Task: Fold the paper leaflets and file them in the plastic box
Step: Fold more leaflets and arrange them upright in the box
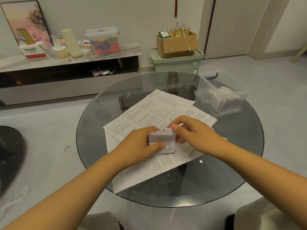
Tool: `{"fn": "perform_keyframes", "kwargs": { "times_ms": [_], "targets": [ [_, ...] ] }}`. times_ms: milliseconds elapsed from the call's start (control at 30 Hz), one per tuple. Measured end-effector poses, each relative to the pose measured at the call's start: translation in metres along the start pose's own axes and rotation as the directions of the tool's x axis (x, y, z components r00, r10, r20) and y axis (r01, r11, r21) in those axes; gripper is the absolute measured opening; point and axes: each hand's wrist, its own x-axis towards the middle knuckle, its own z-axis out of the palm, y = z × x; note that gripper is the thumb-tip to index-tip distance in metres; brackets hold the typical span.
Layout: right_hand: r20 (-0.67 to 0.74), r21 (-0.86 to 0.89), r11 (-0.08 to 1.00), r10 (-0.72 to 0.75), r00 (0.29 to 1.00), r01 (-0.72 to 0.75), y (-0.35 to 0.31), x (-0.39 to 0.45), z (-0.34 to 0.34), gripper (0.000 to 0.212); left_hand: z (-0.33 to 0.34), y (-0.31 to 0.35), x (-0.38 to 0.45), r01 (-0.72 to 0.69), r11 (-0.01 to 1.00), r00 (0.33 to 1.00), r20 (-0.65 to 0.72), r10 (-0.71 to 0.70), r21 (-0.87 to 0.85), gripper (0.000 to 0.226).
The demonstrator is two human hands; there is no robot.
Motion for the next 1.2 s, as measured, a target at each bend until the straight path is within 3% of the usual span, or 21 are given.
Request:
{"fn": "perform_keyframes", "kwargs": {
  "times_ms": [133,267,433,533,600,667,733,933,1100,1200],
  "targets": [
    [-0.059,0.026,0.999,0.022,0.998,-0.021,0.004,0.003,0.005,0.017,0.001,-0.001,0.001,0.059,0.998,0.997,-0.039,-0.06,-0.036,0.06],
    [-0.025,-0.085,0.996,0.011,1.0,-0.013,0.009,0.001,0.012,0.043,0.006,-0.002,0.003,0.018,0.999,0.998,-0.054,-0.016,0.035,0.082],
    [-0.031,-0.331,0.942,-0.066,0.997,0.052,0.013,0.0,0.022,0.061,0.01,-0.007,0.006,-0.004,0.997,0.998,-0.065,0.009,0.078,0.086],
    [-0.025,-0.453,0.872,-0.22,0.975,0.185,0.013,-0.002,0.023,0.043,0.009,-0.007,0.007,-0.029,0.988,0.994,-0.098,0.045,0.152,0.077],
    [0.054,-0.513,0.816,-0.281,0.958,0.269,0.013,-0.001,0.024,0.028,0.007,-0.007,0.008,-0.074,0.974,0.988,-0.12,0.102,0.214,0.056],
    [0.119,-0.525,0.8,-0.268,0.956,0.289,0.016,0.001,0.024,0.025,0.007,-0.007,0.009,-0.129,0.95,0.985,-0.073,0.156,0.284,0.03],
    [0.153,-0.497,0.822,-0.232,0.961,0.277,0.017,0.002,0.022,0.026,0.008,-0.01,0.008,-0.145,0.952,0.987,-0.022,0.157,0.27,0.018],
    [0.218,-0.525,0.798,-0.208,0.954,0.294,0.017,0.002,0.017,0.036,-0.003,-0.016,0.003,-0.15,0.962,0.987,0.09,0.133,0.229,0.033],
    [0.21,-0.562,0.757,-0.259,0.943,0.333,0.014,0.0,0.018,0.031,-0.005,-0.012,0.001,-0.14,0.965,0.989,0.078,0.126,0.223,0.027],
    [0.178,-0.563,0.758,-0.276,0.944,0.328,0.014,0.001,0.02,0.028,-0.007,-0.009,0.0,-0.125,0.972,0.991,0.064,0.115,0.199,0.012]
  ]
}}
